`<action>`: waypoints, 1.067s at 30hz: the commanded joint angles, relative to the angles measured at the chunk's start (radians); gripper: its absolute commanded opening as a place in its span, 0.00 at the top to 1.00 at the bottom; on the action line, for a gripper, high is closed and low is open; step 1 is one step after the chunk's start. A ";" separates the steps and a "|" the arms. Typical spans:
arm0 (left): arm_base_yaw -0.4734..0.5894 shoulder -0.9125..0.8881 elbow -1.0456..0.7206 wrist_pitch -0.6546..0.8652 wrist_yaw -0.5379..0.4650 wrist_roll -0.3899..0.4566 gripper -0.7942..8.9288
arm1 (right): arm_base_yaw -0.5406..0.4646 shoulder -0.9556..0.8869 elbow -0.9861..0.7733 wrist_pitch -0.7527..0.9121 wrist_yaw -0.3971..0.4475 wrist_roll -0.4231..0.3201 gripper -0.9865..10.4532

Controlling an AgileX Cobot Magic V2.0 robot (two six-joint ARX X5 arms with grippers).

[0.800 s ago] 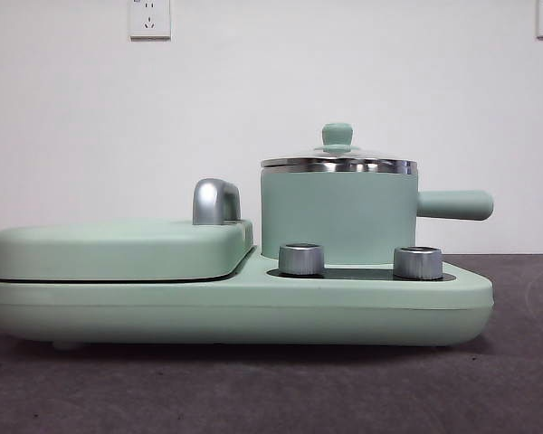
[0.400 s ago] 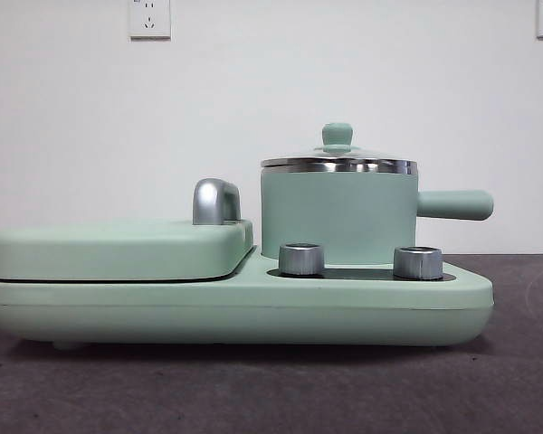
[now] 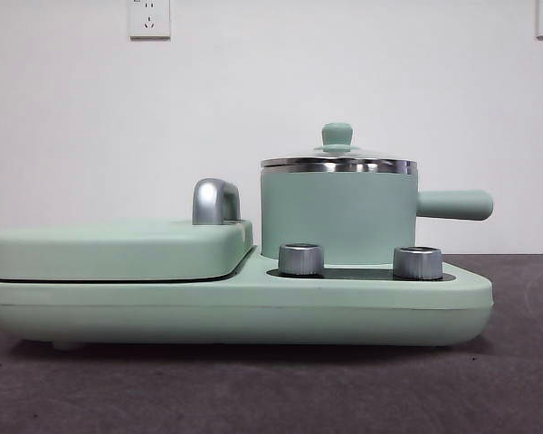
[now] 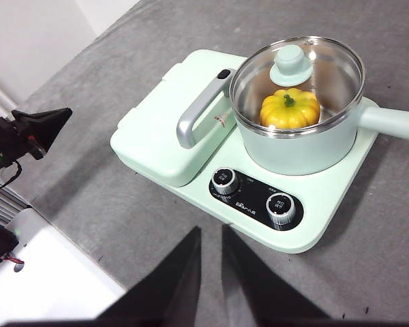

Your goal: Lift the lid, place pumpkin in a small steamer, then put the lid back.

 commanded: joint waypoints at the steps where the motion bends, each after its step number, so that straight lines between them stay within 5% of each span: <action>1: 0.003 -0.002 -0.019 0.007 0.001 0.011 0.90 | 0.005 0.003 0.011 0.010 0.000 0.004 0.88; 22: 0.002 -0.002 -0.041 0.060 0.001 0.010 0.90 | 0.005 0.003 0.010 0.011 0.001 0.004 0.88; 27: 0.002 -0.002 -0.041 0.060 0.001 0.010 0.90 | -0.116 -0.033 -0.050 0.092 -0.019 0.004 0.88; 32: 0.002 -0.002 -0.041 0.059 0.001 0.010 0.90 | -0.312 -0.176 -0.304 0.398 -0.010 0.003 0.88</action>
